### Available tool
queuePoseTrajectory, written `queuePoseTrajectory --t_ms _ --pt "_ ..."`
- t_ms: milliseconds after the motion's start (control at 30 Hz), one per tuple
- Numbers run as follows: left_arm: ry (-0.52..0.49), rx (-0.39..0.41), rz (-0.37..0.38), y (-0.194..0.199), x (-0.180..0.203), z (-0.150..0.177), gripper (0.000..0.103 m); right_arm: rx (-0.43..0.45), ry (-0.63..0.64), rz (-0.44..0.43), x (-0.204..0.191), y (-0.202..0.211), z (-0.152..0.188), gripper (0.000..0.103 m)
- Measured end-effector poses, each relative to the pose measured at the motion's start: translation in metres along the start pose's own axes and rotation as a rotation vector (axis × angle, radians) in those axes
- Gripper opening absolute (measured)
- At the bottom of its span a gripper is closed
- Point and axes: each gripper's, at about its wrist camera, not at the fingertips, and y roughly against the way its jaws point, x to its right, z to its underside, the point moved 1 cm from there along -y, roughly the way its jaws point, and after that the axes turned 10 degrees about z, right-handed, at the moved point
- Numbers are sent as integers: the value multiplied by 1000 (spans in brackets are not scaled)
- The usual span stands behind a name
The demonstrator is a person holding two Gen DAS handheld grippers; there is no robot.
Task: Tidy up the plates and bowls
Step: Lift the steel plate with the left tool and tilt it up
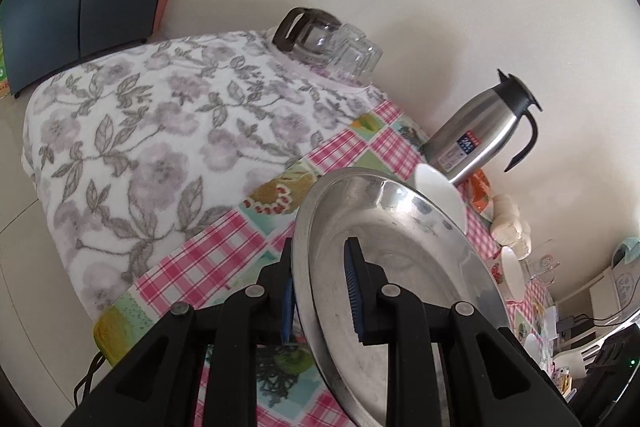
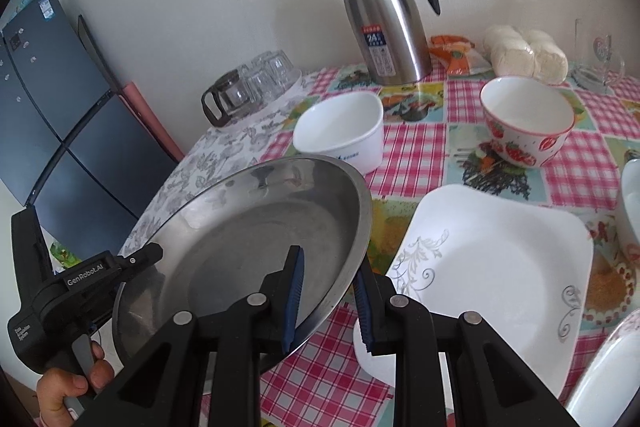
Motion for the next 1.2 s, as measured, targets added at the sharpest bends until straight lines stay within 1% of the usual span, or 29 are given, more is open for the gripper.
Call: queuePoseTrajectory --t_ms 133,333,600,700,800,967,1200 --pt "-9 6 18 1 17 -3 23 47 -30 1 9 14 -7 26" --pt "-40 -4 55 -3 47 -3 23 86 -93 6 32 31 -14 26" --pt "-90 -17 119 -8 94 3 23 193 -127 54 61 65 -23 26" --pt "-112 -22 149 -10 112 7 23 223 -164 60 77 76 -24 26" --pt "-136 -27 171 -14 129 13 23 257 -179 91 89 86 -24 26" --pt "-151 -44 206 -23 151 25 23 324 -158 156 106 106 -24 26" --pt "-162 -77 269 -34 172 42 23 366 -155 196 131 123 -21 26"
